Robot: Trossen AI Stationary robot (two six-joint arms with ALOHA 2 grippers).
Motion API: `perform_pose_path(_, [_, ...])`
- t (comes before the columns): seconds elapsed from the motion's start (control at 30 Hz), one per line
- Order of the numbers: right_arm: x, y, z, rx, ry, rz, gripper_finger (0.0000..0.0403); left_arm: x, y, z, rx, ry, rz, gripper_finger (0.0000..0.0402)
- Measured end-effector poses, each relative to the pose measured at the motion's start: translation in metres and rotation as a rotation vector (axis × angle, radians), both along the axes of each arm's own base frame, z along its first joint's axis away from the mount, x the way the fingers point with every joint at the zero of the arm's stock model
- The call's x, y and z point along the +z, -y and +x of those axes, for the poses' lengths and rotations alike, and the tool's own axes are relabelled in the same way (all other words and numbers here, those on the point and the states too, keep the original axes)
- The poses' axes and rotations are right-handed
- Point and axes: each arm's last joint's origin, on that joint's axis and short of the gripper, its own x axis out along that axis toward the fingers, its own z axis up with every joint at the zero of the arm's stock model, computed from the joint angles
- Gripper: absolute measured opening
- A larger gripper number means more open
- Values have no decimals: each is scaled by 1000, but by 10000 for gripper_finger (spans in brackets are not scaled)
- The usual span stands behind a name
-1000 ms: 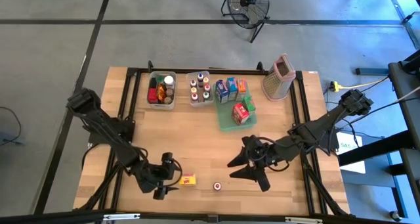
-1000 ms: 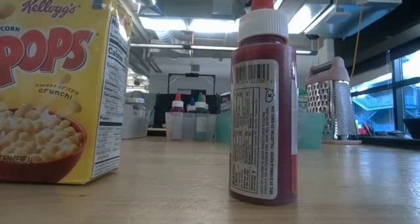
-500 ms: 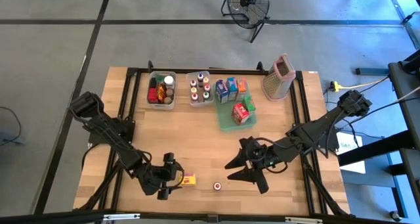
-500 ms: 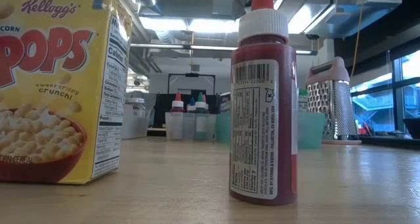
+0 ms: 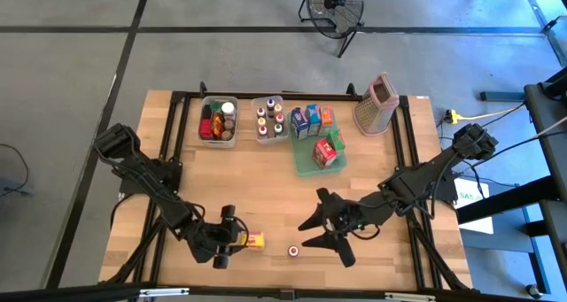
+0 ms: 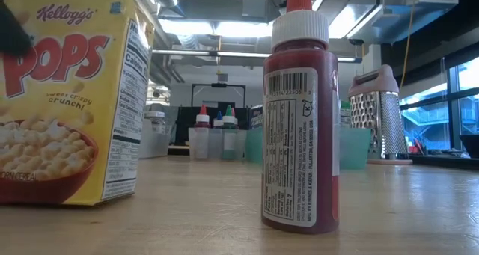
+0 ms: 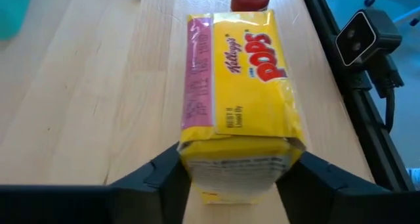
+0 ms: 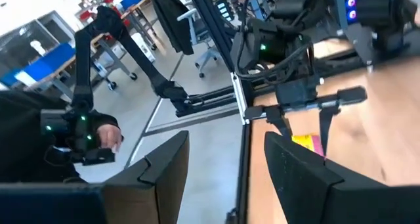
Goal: Pick & Place Kitchen Items
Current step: Put the yellow cereal box into the blue bin
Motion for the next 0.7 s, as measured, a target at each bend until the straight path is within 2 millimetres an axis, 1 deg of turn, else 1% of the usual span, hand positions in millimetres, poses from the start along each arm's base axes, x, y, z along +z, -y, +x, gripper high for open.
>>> perform_pose_path(0.13, [3, 0, 1, 5, 49, -50, 202, 0, 0, 0, -12, 1, 16, 150])
perform_pose_path(0.23, [2, 0, 1, -13, 51, -64, 202, 0, 0, 0, -13, 1, 17, 121])
perform_pose_path(0.37, [2, 1, 1, -15, 53, -64, 202, 7, -1, -1, -22, 7, -3, 103])
perform_pose_path(0.43, [3, 1, 1, -12, 59, -79, 202, 16, -2, -2, -26, 22, -23, 101])
perform_pose_path(0.53, [3, 1, 1, -32, 72, -114, 206, 36, -7, -5, -28, 42, -33, 101])
perform_pose_path(0.7, [4, 2, 2, -51, 99, -135, 223, 80, -26, -10, 4, 75, -54, 101])
